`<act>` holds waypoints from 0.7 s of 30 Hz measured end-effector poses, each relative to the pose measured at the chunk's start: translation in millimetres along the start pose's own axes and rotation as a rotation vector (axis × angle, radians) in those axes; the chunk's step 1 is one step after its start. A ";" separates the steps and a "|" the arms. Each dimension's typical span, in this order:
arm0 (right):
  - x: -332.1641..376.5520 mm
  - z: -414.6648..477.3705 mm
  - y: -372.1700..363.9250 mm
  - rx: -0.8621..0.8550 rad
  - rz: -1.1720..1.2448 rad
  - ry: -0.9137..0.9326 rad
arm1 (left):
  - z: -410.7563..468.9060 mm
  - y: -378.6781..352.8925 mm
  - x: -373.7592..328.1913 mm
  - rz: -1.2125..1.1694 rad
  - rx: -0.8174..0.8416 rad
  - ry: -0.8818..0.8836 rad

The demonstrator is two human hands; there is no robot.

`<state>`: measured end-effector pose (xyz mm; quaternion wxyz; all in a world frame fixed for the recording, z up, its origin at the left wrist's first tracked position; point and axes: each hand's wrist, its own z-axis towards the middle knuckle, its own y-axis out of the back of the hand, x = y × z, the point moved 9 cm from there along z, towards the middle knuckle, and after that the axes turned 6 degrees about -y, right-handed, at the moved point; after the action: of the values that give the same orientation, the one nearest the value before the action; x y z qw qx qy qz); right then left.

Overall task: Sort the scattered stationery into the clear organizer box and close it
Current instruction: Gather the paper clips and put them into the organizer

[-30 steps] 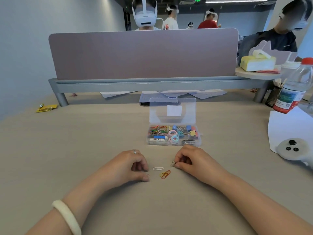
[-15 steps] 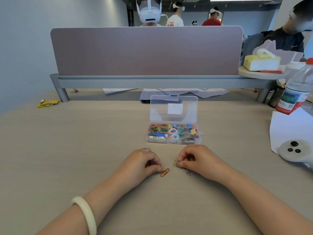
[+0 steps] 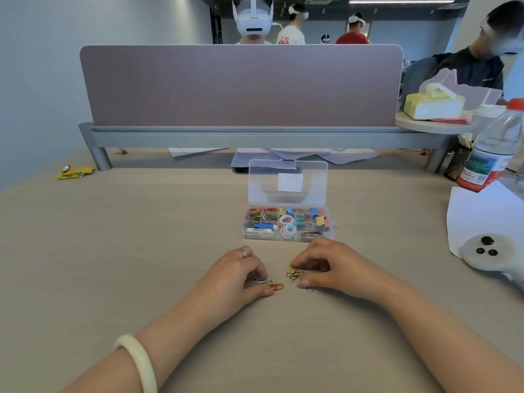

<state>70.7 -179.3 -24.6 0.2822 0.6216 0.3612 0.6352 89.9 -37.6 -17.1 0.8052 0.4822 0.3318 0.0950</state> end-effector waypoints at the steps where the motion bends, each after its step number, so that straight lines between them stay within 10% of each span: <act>1: 2.1 0.0 0.5 -0.022 0.003 0.009 | 0.4 -0.8 -0.8 0.003 0.002 -0.008; 21: -3.0 -1.5 6.2 0.014 -0.004 0.024 | 5.8 -2.7 -1.5 0.041 -0.009 -0.072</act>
<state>70.0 -185.5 -21.3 0.2745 0.6153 0.3702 0.6395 91.9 -43.9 -16.8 0.8168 0.4882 0.2922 0.0955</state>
